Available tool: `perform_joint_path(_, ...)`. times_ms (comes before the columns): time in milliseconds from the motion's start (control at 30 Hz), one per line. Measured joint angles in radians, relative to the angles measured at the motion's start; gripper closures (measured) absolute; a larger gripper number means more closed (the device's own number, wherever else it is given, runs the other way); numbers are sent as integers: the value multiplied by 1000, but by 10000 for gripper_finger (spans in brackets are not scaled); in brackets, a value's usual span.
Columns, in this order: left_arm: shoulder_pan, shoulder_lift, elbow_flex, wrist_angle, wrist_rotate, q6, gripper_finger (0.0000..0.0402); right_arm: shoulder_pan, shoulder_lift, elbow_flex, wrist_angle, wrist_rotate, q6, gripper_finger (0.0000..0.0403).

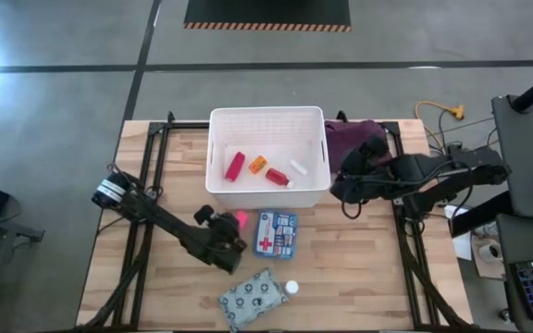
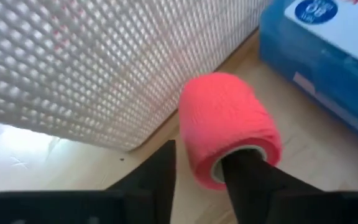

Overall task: Pick & place medical supplies in basket/bin
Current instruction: Put the pink bandage into the white bin

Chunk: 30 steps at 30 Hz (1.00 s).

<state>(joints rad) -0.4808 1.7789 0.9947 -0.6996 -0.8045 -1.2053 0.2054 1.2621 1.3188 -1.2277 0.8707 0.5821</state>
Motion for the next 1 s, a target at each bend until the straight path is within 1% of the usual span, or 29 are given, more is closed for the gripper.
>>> perform_joint_path(300, 0, -58, 0, 19, -17, 20, 389, -1, 1, 13, 8, 24, 1, 129)
perform_joint_path(500, 0, -118, 0, 23, -17, 26, 394, -1, 1, 13, 8, 24, 2, 130)
perform_joint_path(600, -5, -174, -1, 23, -11, 26, 394, -1, 1, 13, 8, 24, 2, 133)
perform_joint_path(733, -45, -325, 6, 23, 5, 42, 395, -1, 1, 13, 7, 29, -1, 137)
perform_joint_path(800, -64, -425, 22, 41, 46, 89, 395, -1, 1, 13, 7, 41, -2, 139)
perform_joint_path(900, -81, -588, 44, 151, 73, 167, 395, -1, -2, 13, 9, 49, -2, 143)
perform_joint_path(933, -82, -640, 53, 205, 65, 204, 395, -1, -3, 13, 11, 49, -2, 144)
perform_joint_path(1000, -82, -731, 73, 280, -5, 300, 395, -1, -8, 13, 12, 49, -1, 147)
